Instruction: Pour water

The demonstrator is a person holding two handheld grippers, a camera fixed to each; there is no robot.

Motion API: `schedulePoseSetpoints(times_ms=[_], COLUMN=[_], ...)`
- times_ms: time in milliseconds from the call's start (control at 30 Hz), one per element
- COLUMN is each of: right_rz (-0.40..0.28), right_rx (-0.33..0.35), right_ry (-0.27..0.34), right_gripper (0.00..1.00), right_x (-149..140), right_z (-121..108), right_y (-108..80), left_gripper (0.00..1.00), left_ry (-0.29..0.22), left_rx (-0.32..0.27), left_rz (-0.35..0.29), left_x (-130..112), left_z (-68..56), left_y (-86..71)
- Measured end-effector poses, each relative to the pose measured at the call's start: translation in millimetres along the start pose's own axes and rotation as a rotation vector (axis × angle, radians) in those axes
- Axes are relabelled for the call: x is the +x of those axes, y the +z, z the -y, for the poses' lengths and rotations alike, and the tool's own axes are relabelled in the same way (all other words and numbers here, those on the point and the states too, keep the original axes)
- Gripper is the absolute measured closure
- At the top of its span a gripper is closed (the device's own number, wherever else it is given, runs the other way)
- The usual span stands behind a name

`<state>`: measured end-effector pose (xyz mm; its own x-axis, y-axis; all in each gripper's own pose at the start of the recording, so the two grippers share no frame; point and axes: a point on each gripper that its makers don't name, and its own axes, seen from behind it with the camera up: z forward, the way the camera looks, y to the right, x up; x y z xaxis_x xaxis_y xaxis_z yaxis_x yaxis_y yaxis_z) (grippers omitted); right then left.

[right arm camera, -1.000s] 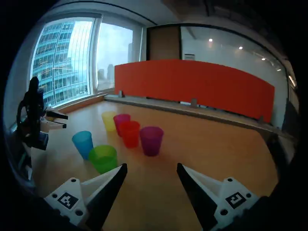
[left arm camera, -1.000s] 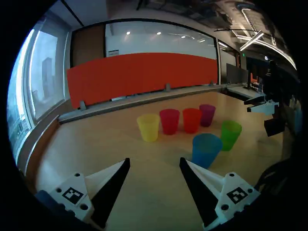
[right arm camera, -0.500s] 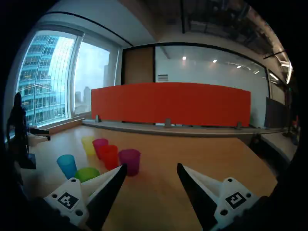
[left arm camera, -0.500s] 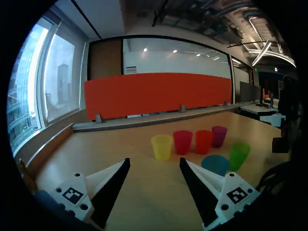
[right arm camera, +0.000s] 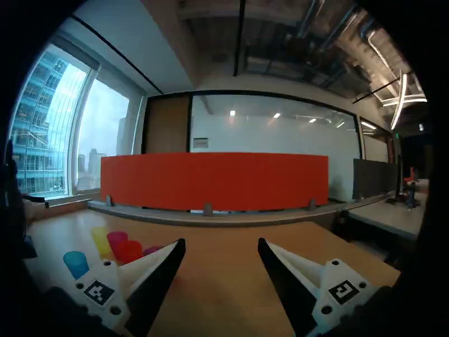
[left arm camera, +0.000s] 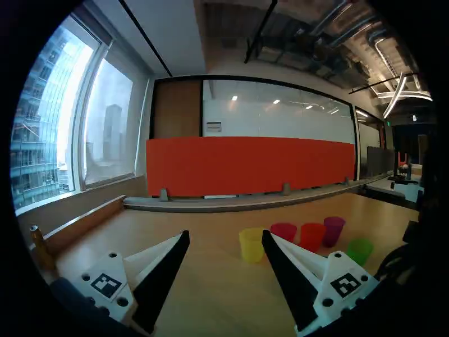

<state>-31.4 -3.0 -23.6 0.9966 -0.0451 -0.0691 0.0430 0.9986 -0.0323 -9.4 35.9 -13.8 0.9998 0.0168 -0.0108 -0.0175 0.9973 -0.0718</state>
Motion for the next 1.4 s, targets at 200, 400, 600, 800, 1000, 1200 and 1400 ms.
schedulePoseSetpoints(times_ms=[200,400,600,800,1000,1200,1400], right_rz=[-0.03,-0.034,-0.043,-0.043,-0.051,-0.048,-0.034], right_rx=[-0.031,-0.034,-0.045,-0.048,-0.055,-0.055,-0.051], right_ry=[-0.007,0.005,0.018,0.009,0.014,0.043,0.062], right_gripper=[0.0,0.0,0.0,0.0,0.0,0.0,0.0], right_x=[9,13,14,14,17,16,10], right_z=[-4,-2,-6,-5,-4,-1,3], right_y=[-2.5,-4.7,-7.1,-9.6,-10.3,-6.8,-5.1], left_gripper=[0.04,0.04,0.04,0.04,0.04,0.04,0.04], left_ry=[-0.003,0.024,0.026,0.019,0.009,-0.007,-0.012], left_rx=[0.015,0.043,0.06,0.065,0.071,0.074,0.084], left_rz=[-0.051,-0.068,-0.09,-0.094,-0.085,-0.075,-0.06], left_x=[15,19,21,11,-9,-27,-45], left_z=[-0.3,2.3,3.3,2.9,7.8,13.5,20.0], left_y=[0.7,2.6,5.6,9.2,12.0,12.8,13.4])
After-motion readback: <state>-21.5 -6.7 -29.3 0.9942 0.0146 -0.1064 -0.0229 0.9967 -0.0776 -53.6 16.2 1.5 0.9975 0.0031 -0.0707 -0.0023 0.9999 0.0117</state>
